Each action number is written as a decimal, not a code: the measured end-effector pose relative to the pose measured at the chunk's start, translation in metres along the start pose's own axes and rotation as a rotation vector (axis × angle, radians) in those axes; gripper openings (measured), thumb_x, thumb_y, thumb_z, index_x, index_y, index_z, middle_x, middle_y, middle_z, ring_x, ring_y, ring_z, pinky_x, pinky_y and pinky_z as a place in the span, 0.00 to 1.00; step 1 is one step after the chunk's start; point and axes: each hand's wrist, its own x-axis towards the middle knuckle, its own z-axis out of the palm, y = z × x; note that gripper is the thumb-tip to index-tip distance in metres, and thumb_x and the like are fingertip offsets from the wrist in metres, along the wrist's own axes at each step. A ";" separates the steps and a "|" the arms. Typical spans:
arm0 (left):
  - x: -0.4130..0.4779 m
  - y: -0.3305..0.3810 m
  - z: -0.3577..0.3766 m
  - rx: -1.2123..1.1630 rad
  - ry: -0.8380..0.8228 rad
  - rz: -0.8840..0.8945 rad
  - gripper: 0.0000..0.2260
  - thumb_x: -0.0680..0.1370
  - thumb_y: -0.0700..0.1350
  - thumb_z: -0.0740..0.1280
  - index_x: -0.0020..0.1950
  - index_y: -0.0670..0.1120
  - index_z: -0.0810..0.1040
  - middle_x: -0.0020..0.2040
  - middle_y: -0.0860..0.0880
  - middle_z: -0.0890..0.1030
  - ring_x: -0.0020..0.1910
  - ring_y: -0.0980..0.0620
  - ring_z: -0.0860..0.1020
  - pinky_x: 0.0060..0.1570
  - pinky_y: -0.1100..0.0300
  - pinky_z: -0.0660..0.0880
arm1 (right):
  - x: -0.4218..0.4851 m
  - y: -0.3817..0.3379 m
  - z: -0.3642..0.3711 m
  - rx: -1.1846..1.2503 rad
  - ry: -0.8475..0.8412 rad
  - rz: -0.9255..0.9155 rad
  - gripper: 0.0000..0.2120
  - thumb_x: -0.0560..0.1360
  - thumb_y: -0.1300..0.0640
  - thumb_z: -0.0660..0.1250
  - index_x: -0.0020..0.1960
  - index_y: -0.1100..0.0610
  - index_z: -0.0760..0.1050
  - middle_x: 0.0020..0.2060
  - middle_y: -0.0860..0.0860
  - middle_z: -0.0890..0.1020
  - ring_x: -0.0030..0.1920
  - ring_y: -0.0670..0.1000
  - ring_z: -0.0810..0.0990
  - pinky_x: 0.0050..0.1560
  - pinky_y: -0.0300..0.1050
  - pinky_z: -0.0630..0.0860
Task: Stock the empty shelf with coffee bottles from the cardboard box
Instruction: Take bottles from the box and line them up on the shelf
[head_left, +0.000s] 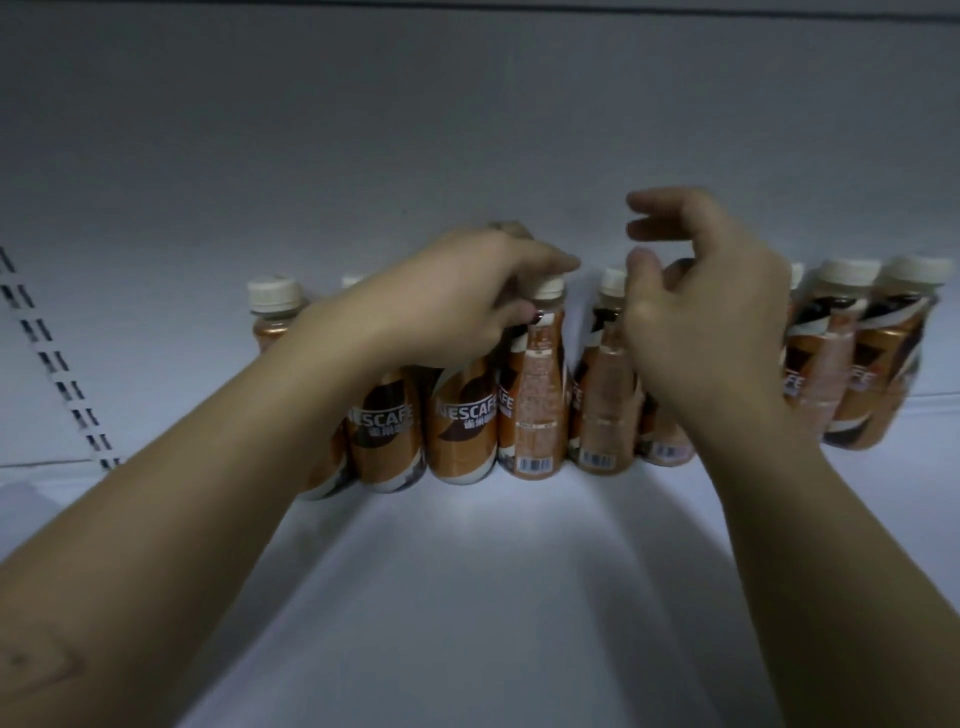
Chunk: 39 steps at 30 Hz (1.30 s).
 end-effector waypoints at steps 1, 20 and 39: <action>0.001 0.000 0.002 -0.004 0.012 0.008 0.21 0.77 0.41 0.65 0.69 0.56 0.70 0.60 0.54 0.74 0.54 0.57 0.72 0.50 0.62 0.68 | 0.001 0.002 -0.003 -0.034 0.007 0.001 0.16 0.77 0.59 0.63 0.63 0.48 0.74 0.56 0.45 0.79 0.49 0.48 0.81 0.52 0.47 0.78; 0.006 0.011 0.021 0.128 0.291 -0.168 0.18 0.73 0.60 0.67 0.53 0.49 0.77 0.42 0.49 0.81 0.40 0.49 0.78 0.43 0.51 0.76 | -0.004 0.018 0.000 -0.201 -0.157 0.077 0.23 0.72 0.45 0.71 0.65 0.50 0.75 0.53 0.51 0.83 0.52 0.52 0.81 0.53 0.52 0.78; 0.030 0.046 0.005 0.087 0.164 -0.023 0.27 0.72 0.57 0.69 0.69 0.50 0.70 0.63 0.47 0.77 0.60 0.47 0.75 0.58 0.50 0.72 | 0.003 0.022 -0.011 -0.011 -0.191 0.155 0.15 0.74 0.62 0.68 0.59 0.50 0.79 0.53 0.48 0.83 0.52 0.45 0.80 0.49 0.36 0.75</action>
